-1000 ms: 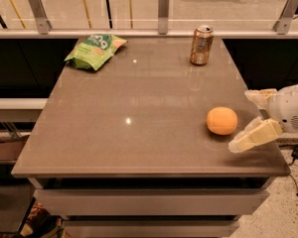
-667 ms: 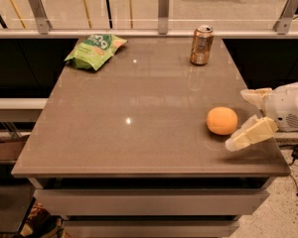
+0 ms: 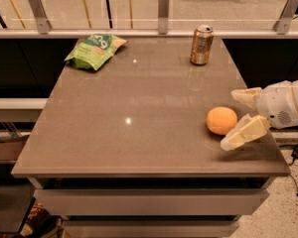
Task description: Move orange near green rice chip bag
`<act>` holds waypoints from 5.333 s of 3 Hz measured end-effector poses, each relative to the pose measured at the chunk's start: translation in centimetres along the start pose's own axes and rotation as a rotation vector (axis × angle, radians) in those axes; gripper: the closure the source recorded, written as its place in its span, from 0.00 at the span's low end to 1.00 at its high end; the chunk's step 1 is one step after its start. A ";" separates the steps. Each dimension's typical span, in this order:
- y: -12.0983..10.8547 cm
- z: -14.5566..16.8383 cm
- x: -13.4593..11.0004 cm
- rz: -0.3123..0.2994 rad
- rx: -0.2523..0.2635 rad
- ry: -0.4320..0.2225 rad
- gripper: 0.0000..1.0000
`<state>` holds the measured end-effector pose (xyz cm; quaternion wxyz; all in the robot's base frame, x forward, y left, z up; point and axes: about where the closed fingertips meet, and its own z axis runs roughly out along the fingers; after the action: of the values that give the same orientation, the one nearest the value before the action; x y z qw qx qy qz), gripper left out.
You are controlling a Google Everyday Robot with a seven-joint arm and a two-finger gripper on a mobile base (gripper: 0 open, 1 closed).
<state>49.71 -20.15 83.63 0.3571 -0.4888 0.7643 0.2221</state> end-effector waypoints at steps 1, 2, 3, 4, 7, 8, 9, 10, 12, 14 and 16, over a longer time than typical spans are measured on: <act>0.6 0.6 -0.3 -0.031 -0.020 0.019 0.16; 0.6 0.8 -0.4 -0.032 -0.023 0.019 0.41; 0.7 0.9 -0.5 -0.034 -0.026 0.019 0.63; 0.8 1.0 -0.6 -0.036 -0.029 0.019 0.86; -0.8 0.2 -5.9 -0.082 0.025 0.067 1.00; -1.6 0.2 -9.6 -0.094 0.061 0.031 1.00; -2.2 0.5 -12.3 -0.095 0.083 -0.025 1.00; -3.4 2.0 -15.6 -0.080 0.114 -0.112 1.00; -7.7 6.7 -21.7 -0.089 0.237 -0.135 1.00; -11.9 12.2 -23.4 -0.105 0.297 -0.047 1.00; -12.9 17.2 -23.1 -0.123 0.247 0.020 1.00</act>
Offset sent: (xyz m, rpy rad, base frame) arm -0.0018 0.0078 -0.0015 -0.0194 -0.0007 0.0312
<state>73.24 -0.20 90.28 0.4197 -0.4892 0.7581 0.0990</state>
